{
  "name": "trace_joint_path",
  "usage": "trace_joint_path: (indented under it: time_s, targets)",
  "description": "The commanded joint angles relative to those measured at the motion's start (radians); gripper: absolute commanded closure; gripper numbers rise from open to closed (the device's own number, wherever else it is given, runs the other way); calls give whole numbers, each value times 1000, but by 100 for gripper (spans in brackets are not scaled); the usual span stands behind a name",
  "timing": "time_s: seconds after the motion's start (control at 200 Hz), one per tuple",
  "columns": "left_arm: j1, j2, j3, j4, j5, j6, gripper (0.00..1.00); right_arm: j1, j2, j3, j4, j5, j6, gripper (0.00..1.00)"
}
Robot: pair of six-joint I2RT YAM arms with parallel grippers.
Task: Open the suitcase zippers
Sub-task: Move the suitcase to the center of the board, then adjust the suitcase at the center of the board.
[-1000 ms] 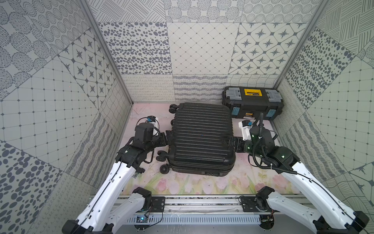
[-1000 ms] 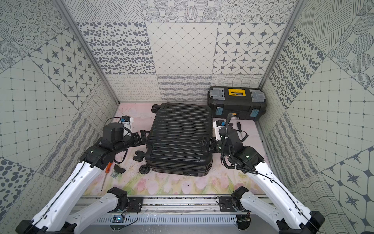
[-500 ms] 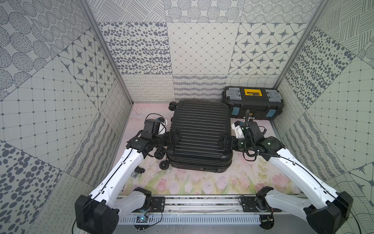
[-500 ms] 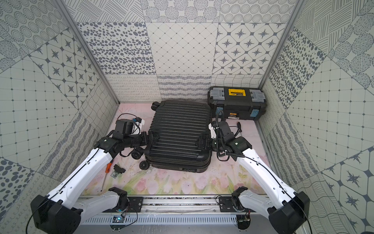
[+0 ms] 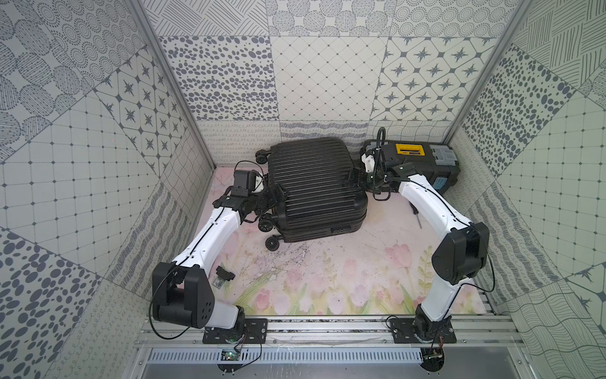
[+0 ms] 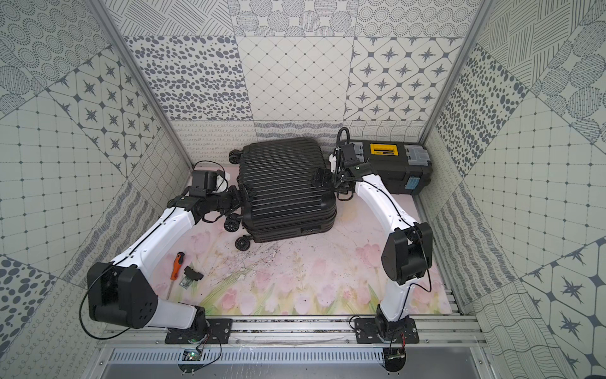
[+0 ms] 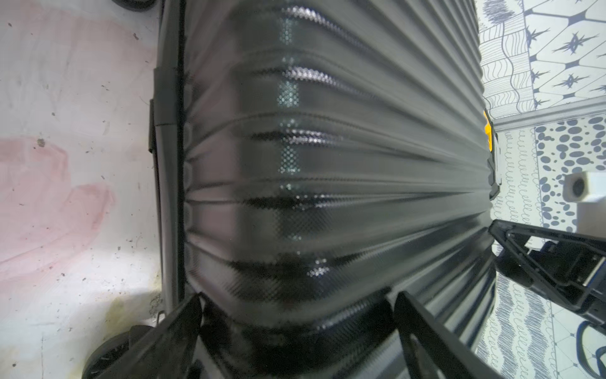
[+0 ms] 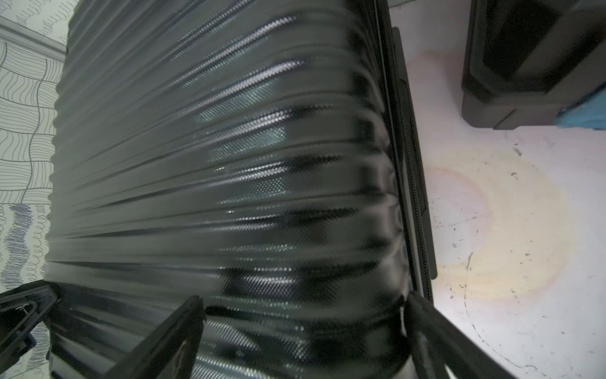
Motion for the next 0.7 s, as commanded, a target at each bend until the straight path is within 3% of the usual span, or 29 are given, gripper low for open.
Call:
trace_joint_path:
  time_s: [0.0,0.215,0.39,0.495,0.59,0.695]
  targets:
    - [-16,-103,12,-154,86,43,7,61,-177,-50,9,-41,-66,3]
    - [-30,-375,-113,-288,-82,206,5,105,-477,-342,72,15,-111,4]
    - [-33,-605,-368,-158,-192,230,11,147,-648,-497,96,-2,-139,5]
    - [-33,-619,-391,-112,-181,269,11,147,-713,-553,103,-70,-117,5]
    - [-34,-573,-327,-126,-145,281,9,154,-730,-553,70,-179,-100,6]
    - [-58,-534,-245,-168,-204,328,6,215,-772,-557,44,-154,-96,6]
